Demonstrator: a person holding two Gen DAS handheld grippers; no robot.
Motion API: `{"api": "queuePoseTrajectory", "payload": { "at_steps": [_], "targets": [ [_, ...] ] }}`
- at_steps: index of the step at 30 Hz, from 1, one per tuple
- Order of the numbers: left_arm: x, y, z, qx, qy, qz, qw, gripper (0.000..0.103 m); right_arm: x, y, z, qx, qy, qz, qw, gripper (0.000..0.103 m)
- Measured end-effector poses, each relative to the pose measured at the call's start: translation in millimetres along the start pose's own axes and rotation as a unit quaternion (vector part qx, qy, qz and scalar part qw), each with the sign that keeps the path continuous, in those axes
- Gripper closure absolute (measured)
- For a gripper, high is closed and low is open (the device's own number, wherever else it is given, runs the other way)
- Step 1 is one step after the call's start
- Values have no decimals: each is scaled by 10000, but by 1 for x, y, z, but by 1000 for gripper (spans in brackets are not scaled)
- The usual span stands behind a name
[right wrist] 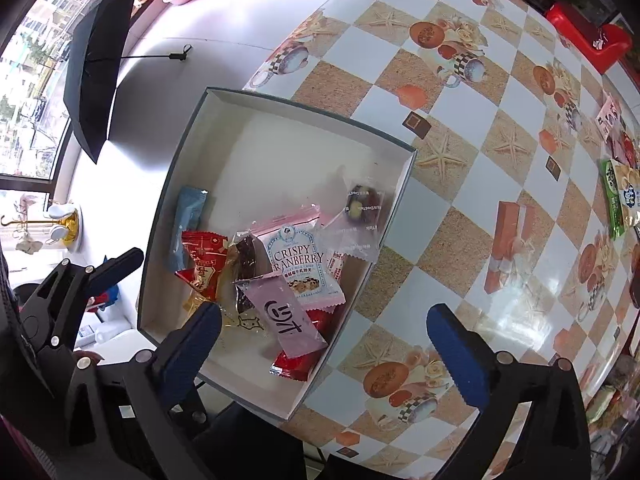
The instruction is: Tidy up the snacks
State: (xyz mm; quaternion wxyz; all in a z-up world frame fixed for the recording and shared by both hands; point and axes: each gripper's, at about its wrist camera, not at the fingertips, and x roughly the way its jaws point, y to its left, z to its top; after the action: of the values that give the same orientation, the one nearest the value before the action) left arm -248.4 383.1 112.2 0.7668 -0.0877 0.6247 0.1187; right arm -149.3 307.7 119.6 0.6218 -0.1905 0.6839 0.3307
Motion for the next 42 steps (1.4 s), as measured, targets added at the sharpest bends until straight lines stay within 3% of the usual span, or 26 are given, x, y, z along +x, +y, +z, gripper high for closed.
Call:
{"api": "queuePoseTrajectory", "payload": {
  "at_steps": [3,11,24,42],
  "targets": [
    [-8,0,-2,57,46,45,10000,6,-9,-4,-8,166,-116,322,9993,0],
    [-9,-9,-6,121,418,349,9984,6,-7,2,-27,-61,151,150,9998,0],
    [-3,-17,-10,105,737,399,9964,6,-8,1,-36,-107,169,160,9997,0],
    [-3,-20,-10,96,742,418,9963,6,-2,2,-39,-160,345,132,9992,0]
  ]
}}
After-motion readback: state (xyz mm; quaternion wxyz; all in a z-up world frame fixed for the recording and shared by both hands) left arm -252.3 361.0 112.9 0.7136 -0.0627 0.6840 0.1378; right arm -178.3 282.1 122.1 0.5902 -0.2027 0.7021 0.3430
